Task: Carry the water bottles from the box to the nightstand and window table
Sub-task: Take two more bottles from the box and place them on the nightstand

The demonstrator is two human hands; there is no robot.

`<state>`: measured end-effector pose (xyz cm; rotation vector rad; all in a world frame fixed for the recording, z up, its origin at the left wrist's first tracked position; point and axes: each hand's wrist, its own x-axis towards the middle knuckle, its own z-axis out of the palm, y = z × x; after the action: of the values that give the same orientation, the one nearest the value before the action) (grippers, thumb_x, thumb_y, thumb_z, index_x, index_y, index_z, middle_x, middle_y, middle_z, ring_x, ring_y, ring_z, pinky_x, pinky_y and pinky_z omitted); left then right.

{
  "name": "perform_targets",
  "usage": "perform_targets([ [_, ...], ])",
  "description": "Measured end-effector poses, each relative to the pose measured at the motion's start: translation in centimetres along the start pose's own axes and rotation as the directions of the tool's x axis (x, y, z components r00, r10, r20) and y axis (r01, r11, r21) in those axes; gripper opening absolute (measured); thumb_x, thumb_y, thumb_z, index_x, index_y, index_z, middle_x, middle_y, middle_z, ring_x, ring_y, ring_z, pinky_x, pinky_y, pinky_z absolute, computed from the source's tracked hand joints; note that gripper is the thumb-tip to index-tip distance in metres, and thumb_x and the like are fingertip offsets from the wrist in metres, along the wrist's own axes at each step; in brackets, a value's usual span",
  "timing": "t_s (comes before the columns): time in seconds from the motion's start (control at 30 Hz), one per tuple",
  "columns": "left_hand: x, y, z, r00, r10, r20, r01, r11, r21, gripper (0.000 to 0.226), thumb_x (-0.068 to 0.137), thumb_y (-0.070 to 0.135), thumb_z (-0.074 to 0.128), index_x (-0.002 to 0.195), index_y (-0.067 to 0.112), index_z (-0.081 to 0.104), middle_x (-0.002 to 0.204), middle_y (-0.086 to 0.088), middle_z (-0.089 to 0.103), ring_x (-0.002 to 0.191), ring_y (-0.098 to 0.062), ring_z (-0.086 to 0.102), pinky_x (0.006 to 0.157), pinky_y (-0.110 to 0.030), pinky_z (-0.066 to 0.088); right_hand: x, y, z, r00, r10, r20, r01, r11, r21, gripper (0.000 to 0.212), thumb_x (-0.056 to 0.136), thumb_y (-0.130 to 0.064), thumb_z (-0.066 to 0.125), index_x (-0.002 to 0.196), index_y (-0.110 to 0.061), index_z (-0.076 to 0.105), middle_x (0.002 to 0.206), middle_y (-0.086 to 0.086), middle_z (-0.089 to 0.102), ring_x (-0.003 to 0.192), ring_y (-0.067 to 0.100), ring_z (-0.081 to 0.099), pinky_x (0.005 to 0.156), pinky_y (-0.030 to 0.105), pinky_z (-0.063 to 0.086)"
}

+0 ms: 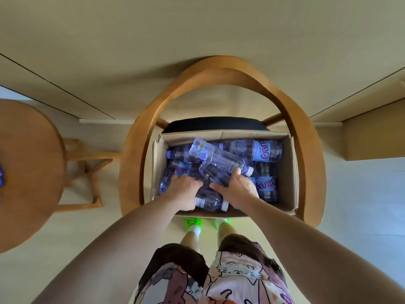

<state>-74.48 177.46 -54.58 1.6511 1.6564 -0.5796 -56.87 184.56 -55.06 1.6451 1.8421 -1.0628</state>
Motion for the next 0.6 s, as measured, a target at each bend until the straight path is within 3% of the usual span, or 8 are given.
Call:
perform_targets([
  [0.07,-0.5,0.2,-0.4,1.0,-0.013,0.017,0.012,1.0,0.026,0.05,0.078,0.018,0.074,0.125,0.024,0.059,0.121,-0.001,0.066,0.117,-0.029,0.059,0.103,-0.047,0.041,-0.1,0.1,-0.8,0.997,0.007,0.074,-0.009,1.0,0.025,0.105,0.073,-0.079,0.068,0.143,-0.011,0.031,0.106,0.007,0.065,0.101,0.032,0.063,0.068,0.038,0.047],
  [0.13,-1.0,0.4,-1.4,0.999,-0.021,0.028,0.02,0.999,0.048,0.052,0.075,0.02,0.078,0.123,0.024,0.06,0.119,-0.002,0.066,0.116,-0.028,0.06,0.102,-0.046,0.041,-0.2,0.7,-1.4,0.987,0.017,0.158,-0.031,0.996,0.087,0.107,0.067,-0.074,0.078,0.146,-0.013,0.037,0.121,0.007,0.063,0.112,0.031,0.061,0.079,0.038,0.05],
  [0.27,-2.1,0.7,-4.1,0.997,-0.014,0.081,0.01,0.999,0.044,0.042,0.068,0.021,0.082,0.103,0.022,0.06,0.102,0.001,0.064,0.1,-0.027,0.061,0.092,-0.044,0.044,-0.7,1.8,-3.1,0.958,0.039,0.283,-0.095,0.978,0.186,0.08,0.069,-0.058,0.086,0.126,-0.006,0.061,0.115,0.01,0.069,0.102,0.027,0.068,0.08,0.034,0.051],
  [0.37,-3.0,0.3,-6.4,0.997,-0.008,0.08,0.004,0.999,0.049,0.04,0.061,0.018,0.083,0.088,0.022,0.054,0.091,0.001,0.058,0.083,-0.025,0.059,0.067,-0.035,0.044,-2.1,1.5,-5.3,0.945,0.045,0.324,-0.081,0.992,0.1,0.069,0.081,-0.064,0.073,0.117,-0.005,0.068,0.111,0.012,0.065,0.107,0.029,0.065,0.08,0.032,0.048],
  [0.43,-3.5,-0.2,-8.5,0.997,-0.009,0.071,0.006,0.998,0.055,0.044,0.059,0.017,0.085,0.082,0.024,0.048,0.086,0.003,0.052,0.079,-0.023,0.058,0.058,-0.032,0.04,-2.9,1.4,-6.9,0.938,0.024,0.346,-0.057,0.995,0.085,0.061,0.084,-0.061,0.071,0.114,-0.009,0.07,0.105,0.01,0.064,0.099,0.026,0.065,0.071,0.028,0.045],
  [0.5,-4.0,-1.0,-10.7,0.997,-0.047,0.054,0.045,0.998,0.032,0.045,0.061,0.019,0.087,0.088,0.023,0.052,0.089,0.003,0.052,0.081,-0.022,0.059,0.06,-0.032,0.044,-3.0,1.7,-8.3,0.937,-0.003,0.349,-0.036,0.994,0.105,0.048,0.081,-0.051,0.08,0.107,-0.013,0.067,0.099,0.006,0.064,0.089,0.022,0.067,0.062,0.023,0.046],
  [0.6,-4.6,-2.0,-13.7,0.993,-0.118,0.0,0.117,0.987,-0.114,0.05,0.063,0.024,0.09,0.1,0.022,0.057,0.097,0.001,0.057,0.084,-0.018,0.059,0.064,-0.034,0.051,-3.8,1.7,-10.4,0.942,-0.024,0.335,-0.056,0.972,0.228,0.056,0.082,-0.034,0.084,0.125,-0.013,0.056,0.115,0.015,0.061,0.093,0.028,0.074,0.066,0.028,0.056],
])
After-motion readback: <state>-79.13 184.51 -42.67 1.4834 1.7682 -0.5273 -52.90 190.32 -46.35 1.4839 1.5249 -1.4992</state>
